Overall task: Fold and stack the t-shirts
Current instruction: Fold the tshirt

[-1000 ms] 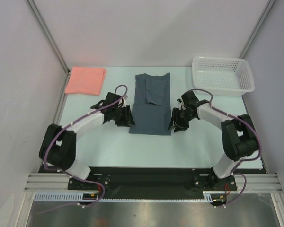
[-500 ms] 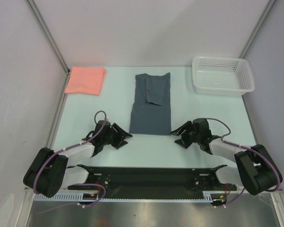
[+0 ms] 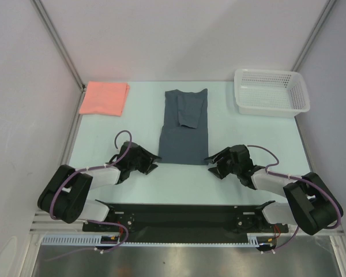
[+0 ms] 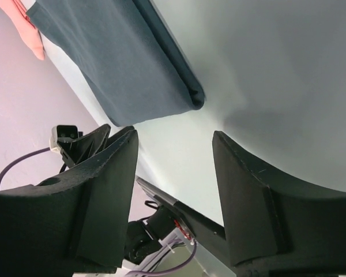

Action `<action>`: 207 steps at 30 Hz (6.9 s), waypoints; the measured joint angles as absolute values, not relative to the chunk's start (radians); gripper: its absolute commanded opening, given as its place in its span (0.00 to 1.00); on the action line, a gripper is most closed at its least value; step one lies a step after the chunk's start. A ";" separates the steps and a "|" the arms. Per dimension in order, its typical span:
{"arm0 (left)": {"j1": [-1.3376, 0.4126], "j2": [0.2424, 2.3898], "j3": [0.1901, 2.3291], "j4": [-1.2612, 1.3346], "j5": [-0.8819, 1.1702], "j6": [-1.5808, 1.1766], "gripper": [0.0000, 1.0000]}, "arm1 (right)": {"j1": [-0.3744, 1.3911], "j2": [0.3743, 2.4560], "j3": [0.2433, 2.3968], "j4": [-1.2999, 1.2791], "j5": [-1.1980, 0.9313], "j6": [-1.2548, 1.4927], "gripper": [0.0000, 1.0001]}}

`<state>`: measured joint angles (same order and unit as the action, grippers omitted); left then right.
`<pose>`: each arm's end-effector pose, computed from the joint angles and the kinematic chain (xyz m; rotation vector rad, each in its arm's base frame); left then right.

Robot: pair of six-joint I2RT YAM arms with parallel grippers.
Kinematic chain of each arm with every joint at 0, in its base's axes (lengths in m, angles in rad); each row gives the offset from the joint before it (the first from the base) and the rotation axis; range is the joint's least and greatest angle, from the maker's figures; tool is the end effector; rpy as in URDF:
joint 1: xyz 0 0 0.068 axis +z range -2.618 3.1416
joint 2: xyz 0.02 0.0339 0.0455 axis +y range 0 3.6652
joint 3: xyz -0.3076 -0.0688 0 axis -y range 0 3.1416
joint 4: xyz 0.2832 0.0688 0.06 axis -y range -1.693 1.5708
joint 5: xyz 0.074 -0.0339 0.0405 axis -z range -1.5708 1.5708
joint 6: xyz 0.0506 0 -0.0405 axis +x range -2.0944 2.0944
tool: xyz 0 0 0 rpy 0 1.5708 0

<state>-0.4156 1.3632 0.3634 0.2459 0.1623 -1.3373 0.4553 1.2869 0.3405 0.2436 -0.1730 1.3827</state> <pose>0.2259 -0.1086 0.1238 -1.0587 2.3351 -0.9855 0.2140 0.1145 0.1341 1.0439 2.3155 1.0686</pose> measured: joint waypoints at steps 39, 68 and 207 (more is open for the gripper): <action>-0.387 1.431 0.453 0.172 0.181 -1.358 0.54 | 0.464 1.427 0.385 0.282 -0.073 1.543 0.36; -0.375 1.523 0.480 0.206 0.200 -1.377 0.00 | 0.440 1.481 0.412 0.286 -0.128 1.437 0.00; -0.226 2.474 1.814 0.059 0.629 -0.723 0.33 | 0.131 2.235 1.452 0.097 -0.538 0.611 0.19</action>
<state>-0.2256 2.4737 1.8145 0.0593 0.6292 -0.7231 0.1307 2.2349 1.4525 0.0971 -0.5381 0.6113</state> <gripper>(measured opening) 0.331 0.101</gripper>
